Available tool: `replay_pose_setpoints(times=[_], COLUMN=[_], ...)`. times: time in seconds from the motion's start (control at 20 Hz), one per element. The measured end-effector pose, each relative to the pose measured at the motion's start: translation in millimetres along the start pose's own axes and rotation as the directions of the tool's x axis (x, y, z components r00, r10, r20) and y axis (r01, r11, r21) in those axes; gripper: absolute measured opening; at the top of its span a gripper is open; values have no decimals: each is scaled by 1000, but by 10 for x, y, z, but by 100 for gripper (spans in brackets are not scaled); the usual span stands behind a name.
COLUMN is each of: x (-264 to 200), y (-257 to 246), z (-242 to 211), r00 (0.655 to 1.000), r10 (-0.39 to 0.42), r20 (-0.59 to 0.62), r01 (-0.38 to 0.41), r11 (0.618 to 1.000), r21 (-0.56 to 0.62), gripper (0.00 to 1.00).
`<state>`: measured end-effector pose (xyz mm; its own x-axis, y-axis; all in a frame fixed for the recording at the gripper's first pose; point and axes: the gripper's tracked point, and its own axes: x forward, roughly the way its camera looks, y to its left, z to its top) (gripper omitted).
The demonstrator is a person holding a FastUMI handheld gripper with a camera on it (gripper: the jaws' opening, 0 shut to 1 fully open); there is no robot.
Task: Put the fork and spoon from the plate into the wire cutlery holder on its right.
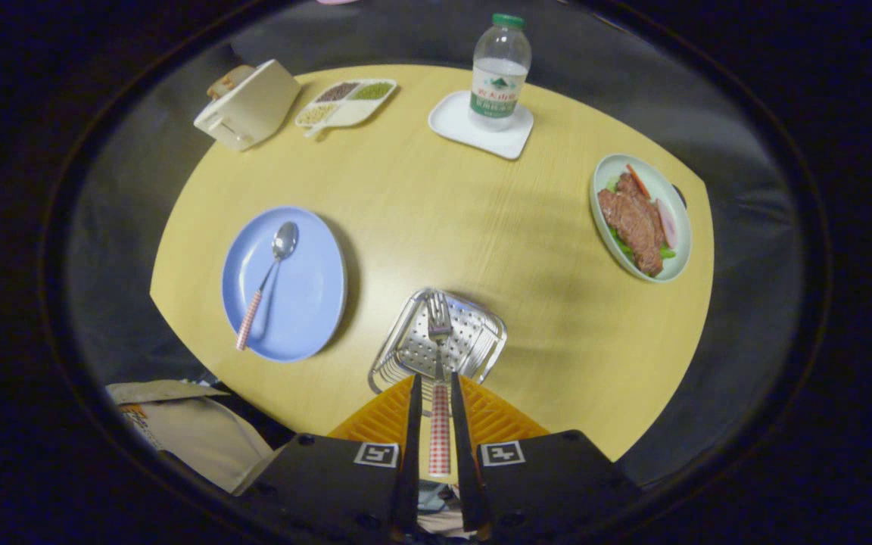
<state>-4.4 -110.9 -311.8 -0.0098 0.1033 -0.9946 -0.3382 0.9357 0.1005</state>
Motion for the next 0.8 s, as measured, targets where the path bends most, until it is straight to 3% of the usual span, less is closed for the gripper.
replay_pose_setpoints(times=[0.05, 0.1, 0.25, 0.4, 0.5, 0.65, 0.8], x=[-66, -116, -227, -282, -326, -364, -323], y=[57, 120, 333, 487, 611, 919, 1118], z=[60, 103, 161, 253, 251, 248, 223], r00=[998, 993, 959, 881, 824, 748, 702], r10=[5, 6, -1, -49, -86, -75, -126], r20=[61, 116, 282, 470, 560, 659, 701], r01=[-6, -9, -17, 6, 9, -42, 20], r11=[1000, 1000, 998, 996, 990, 986, 987], r21=[12, 26, 62, 92, 138, 161, 157], gripper=[32, 57, 78, 99, 99, 99, 99])
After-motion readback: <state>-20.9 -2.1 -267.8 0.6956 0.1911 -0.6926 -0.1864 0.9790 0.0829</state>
